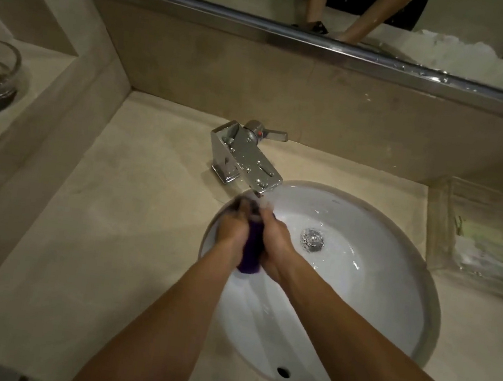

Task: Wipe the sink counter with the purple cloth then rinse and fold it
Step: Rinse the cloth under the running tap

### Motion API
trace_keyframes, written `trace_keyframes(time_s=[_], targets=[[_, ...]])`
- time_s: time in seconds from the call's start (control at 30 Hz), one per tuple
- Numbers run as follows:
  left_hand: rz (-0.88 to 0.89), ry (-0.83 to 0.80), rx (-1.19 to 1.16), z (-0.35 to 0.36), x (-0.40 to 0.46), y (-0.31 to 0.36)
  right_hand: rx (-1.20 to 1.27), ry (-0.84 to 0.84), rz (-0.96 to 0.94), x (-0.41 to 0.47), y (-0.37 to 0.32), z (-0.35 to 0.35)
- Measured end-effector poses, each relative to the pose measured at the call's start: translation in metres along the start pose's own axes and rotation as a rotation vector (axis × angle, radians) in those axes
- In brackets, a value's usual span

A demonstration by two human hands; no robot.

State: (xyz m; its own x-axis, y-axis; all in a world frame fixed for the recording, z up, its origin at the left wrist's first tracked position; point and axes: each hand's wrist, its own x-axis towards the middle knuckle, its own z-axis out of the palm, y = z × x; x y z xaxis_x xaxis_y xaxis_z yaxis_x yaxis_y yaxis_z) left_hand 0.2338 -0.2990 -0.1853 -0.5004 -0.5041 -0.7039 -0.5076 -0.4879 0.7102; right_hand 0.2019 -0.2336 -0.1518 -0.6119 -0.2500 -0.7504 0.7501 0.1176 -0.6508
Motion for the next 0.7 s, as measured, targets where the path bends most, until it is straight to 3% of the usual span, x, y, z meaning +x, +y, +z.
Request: trace_keyframes(time_s=[0.23,0.4,0.53,0.7], targets=[[0.048,-0.022,-0.009,-0.002,-0.021,0.013,0.094,-0.009,0.039,-0.002,0.001,0.004],[0.049,-0.081,0.079,-0.004,-0.016,0.018,0.052,0.042,0.005,-0.002,-0.009,-0.003],[0.053,-0.065,0.019,-0.007,-0.018,0.034,0.017,0.027,0.004,-0.007,-0.011,0.008],[0.024,-0.122,0.045,-0.004,-0.024,0.015,0.041,0.080,-0.018,0.000,0.000,0.004]])
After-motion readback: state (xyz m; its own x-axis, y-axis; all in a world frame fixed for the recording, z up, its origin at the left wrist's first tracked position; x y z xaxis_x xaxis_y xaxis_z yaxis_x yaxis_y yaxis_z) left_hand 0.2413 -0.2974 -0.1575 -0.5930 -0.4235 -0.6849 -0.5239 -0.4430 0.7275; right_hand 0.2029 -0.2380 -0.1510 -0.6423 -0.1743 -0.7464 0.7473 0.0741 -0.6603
